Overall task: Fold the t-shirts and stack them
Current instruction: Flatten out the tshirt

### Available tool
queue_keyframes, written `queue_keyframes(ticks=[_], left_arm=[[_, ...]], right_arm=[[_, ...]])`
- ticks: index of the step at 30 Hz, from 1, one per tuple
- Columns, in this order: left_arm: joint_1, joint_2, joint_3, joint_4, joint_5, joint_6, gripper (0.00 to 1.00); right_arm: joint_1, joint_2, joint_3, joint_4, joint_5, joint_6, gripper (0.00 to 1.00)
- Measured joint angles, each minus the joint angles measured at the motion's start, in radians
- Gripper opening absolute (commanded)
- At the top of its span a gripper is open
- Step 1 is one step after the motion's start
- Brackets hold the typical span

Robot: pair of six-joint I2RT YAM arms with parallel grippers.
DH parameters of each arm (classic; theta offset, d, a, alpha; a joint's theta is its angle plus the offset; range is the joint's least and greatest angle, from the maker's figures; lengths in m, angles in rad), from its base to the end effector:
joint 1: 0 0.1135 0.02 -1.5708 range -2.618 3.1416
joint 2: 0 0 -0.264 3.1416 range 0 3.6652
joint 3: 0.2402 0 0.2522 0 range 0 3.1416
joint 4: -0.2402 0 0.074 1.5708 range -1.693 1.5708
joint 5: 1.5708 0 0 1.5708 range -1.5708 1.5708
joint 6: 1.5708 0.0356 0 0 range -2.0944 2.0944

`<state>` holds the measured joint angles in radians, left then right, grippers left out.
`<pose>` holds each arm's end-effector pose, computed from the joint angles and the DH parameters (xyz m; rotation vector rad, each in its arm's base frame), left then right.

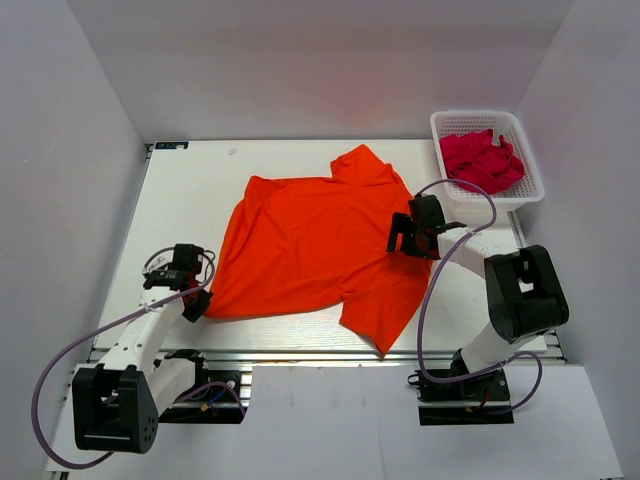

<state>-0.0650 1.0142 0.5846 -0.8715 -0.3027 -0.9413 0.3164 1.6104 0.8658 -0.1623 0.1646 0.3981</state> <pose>0.1573 0.0004 0.1861 -1.2206 2.4709 0.1879 0.3045 0.0935 0.1695 0.1705 2.4577 0.1065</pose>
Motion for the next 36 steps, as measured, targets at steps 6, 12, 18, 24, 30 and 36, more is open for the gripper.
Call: queue_keyframes(ticks=[6,12,18,24,30,36], left_arm=[[0.000,-0.018,-0.023,-0.063,-0.029,-0.082,0.65],[0.000,0.014,0.034,-0.061,-0.057,-0.090,0.76],[0.000,0.016,0.029,-0.025,-0.044,-0.060,0.88],[-0.001,0.022,0.026,0.131,0.061,0.085,1.00],[-0.014,0.233,0.116,0.415,0.293,0.297,1.00],[-0.065,0.516,0.265,0.578,0.408,0.397,1.00]], right_arm=[[0.001,0.000,0.000,0.001,-0.009,0.002,0.91],[0.015,-0.027,0.000,-0.004,-0.015,-0.027,0.91],[0.055,-0.119,0.000,-0.035,-0.013,-0.060,0.91],[0.085,-0.187,0.002,-0.098,0.002,-0.077,0.91],[0.092,-0.224,-0.039,-0.117,-0.007,-0.072,0.91],[0.091,-0.166,-0.068,-0.121,-0.021,-0.047,0.91]])
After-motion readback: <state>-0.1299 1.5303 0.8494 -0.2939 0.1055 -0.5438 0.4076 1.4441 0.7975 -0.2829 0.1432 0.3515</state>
